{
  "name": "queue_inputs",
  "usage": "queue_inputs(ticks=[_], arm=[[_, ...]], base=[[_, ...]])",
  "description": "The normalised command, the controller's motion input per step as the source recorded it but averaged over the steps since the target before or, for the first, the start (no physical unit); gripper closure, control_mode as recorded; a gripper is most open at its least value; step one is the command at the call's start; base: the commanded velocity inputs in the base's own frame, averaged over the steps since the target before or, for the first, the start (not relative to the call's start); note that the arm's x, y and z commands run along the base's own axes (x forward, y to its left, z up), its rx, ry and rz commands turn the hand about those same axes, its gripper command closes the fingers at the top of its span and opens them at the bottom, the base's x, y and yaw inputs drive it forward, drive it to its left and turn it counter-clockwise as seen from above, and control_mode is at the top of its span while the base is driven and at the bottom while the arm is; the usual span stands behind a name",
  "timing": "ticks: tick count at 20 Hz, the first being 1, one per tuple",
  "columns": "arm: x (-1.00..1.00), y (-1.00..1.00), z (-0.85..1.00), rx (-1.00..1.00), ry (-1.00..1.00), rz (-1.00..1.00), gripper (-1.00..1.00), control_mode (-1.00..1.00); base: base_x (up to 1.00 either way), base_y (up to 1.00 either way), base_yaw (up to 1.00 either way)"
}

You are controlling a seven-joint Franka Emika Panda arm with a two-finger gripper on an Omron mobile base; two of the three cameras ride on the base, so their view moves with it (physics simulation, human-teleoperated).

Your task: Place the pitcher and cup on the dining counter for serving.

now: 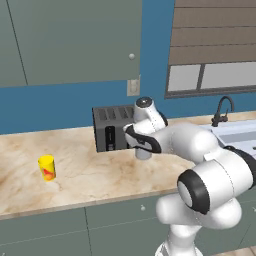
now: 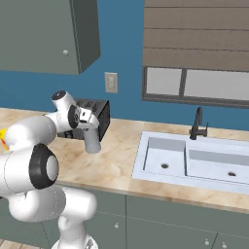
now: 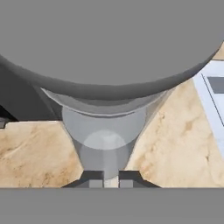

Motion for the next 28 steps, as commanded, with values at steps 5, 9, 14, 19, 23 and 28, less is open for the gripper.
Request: queue_inputs(ticks=[5, 9, 14, 19, 23, 28], arm=[[0.0, 0.0, -0.03, 0.0, 0.0, 0.0, 1.0, -1.0], [-0.08, 0.0, 0.07, 0.0, -0.11, 0.0, 1.0, -1.0], [-0.43, -0.04, 0.52, 0.0, -0.34, 0.0, 1.0, -1.0], [-0.5, -0.13, 0.69, 0.02, -0.38, 0.0, 1.0, -1.0], [-0.62, -0.27, 0.68, 0.07, -0.43, 0.01, 1.0, -1.0], [-0.65, -0.41, 0.52, 0.16, -0.41, 0.03, 1.0, -1.0]], base=[[0.0, 0.0, 0.0], [0.0, 0.0, 0.0], [0.0, 0.0, 0.0], [0.0, 0.0, 0.0], [0.0, 0.0, 0.0], [0.0, 0.0, 0.0]])
